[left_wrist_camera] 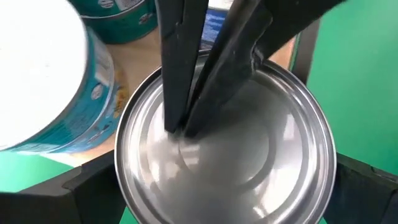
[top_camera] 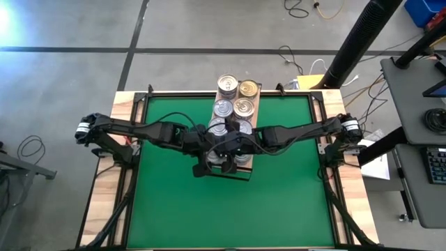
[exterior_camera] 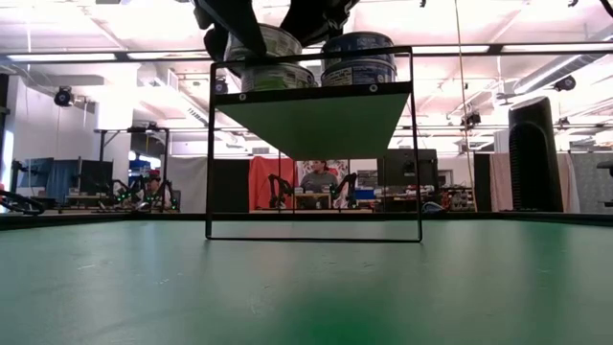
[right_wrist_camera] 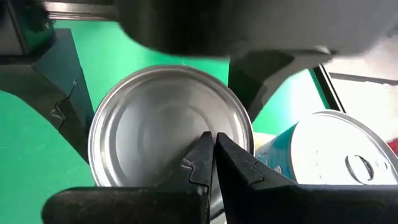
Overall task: Stack canned seafood by type on shelf
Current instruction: Stack the green tuna can on top of the other green can on the shelf
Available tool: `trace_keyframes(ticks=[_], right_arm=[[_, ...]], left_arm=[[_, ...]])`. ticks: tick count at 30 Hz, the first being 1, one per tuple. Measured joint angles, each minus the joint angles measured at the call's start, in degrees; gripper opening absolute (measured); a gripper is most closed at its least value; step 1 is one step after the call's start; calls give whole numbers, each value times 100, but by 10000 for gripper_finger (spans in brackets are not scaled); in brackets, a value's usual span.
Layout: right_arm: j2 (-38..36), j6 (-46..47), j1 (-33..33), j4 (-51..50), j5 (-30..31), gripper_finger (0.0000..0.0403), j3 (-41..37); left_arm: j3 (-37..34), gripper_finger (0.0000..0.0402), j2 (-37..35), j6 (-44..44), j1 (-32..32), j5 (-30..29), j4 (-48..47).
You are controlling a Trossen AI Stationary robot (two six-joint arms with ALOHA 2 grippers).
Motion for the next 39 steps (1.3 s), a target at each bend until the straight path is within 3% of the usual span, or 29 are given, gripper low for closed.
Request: trace_keyframes(ticks=[16, 39], right_arm=[[2, 61, -13, -124, 2, 13, -11], [-284, 52, -48, -78, -73, 13, -58]], left_arm=[[203, 400, -33, -119, -33, -211, -521], [208, 400, -57, -128, -35, -230, -405]])
